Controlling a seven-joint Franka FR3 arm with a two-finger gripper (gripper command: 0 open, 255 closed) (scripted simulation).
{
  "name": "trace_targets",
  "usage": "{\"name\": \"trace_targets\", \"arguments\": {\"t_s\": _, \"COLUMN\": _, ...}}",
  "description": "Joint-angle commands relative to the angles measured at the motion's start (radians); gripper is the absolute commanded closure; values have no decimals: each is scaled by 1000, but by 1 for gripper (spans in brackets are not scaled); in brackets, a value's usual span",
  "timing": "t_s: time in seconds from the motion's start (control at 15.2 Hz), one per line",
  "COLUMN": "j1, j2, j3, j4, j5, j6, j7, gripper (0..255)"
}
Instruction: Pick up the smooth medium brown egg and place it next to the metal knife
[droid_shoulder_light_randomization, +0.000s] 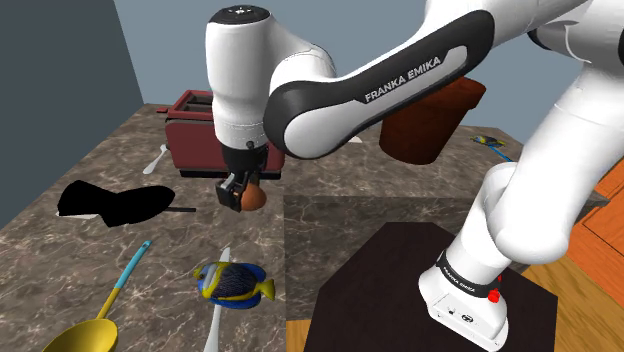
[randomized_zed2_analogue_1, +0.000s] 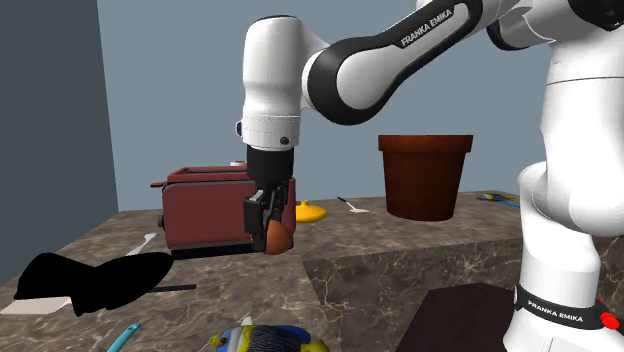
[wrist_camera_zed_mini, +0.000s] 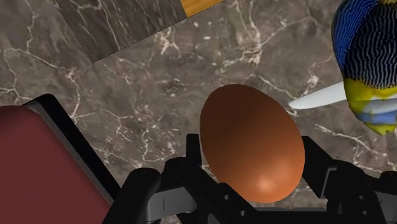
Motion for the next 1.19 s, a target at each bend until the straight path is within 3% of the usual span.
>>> {"name": "trace_targets", "arguments": {"t_s": 0.0, "j1": -1, "j2": 12, "j3": 0, "j4": -17, "j5": -10, "j6": 28, "j7": 10, "gripper": 255}}
{"name": "trace_targets", "arguments": {"t_s": 0.86, "j1": 2, "j2": 115, "j3": -6, "j4": -88, "j5": -101, "j6": 181, "j7": 93, "gripper": 255}}
{"name": "trace_targets", "arguments": {"t_s": 1.12, "j1": 2, "j2": 115, "j3": -6, "j4": -88, "j5": -101, "j6": 181, "j7": 93, "gripper": 255}}
